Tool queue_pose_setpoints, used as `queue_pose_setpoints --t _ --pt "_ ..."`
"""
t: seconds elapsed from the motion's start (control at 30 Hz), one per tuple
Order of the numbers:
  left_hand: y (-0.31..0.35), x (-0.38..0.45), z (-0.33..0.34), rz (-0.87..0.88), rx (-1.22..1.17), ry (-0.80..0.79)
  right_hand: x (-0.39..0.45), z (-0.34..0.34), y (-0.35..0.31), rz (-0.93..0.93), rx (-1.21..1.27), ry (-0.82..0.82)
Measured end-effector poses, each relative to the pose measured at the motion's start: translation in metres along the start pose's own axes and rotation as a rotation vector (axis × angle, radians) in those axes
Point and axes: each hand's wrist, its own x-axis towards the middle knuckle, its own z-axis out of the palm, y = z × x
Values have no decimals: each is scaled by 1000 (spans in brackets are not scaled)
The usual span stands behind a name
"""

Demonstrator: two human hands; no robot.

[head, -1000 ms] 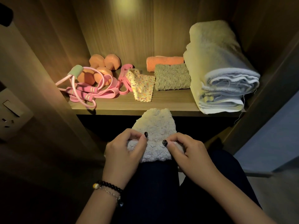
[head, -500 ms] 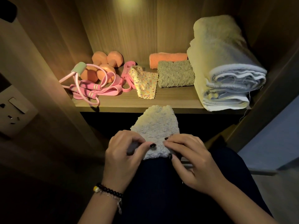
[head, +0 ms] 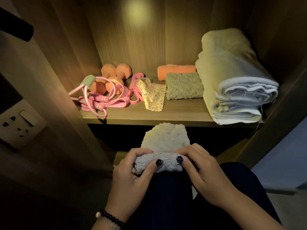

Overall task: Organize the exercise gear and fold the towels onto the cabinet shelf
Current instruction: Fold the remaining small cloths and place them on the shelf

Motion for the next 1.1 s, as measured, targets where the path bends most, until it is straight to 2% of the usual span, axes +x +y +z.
queue_pose_setpoints --t 0.17,0.23,0.33,0.43,0.5,0.6,0.67,0.73,0.87,0.97,1.1 --pt "5 8 10 -149 -22 86 13 0 0 159 135 21" --pt "5 16 13 -208 37 119 22 3 -3 177 74 79" --pt "4 23 19 -279 125 130 23 8 -6 -36 -265 252" --pt "5 25 20 -308 153 174 11 8 1 -224 -303 221" --pt "6 26 19 -260 150 207 3 7 6 -211 -253 103" --pt "5 28 13 -18 221 201 2 5 11 -142 -198 20" --pt "1 25 8 204 225 120 5 4 11 -119 -172 25" --pt "-5 20 4 301 173 -4 10 1 10 -94 -175 34" --pt "-12 19 1 180 131 -92 16 -4 12 -92 -232 -60" --pt "-10 22 3 171 159 -60 23 -8 11 -91 -279 -33" --pt "-4 18 2 109 61 20 20 -12 3 -91 -232 9"
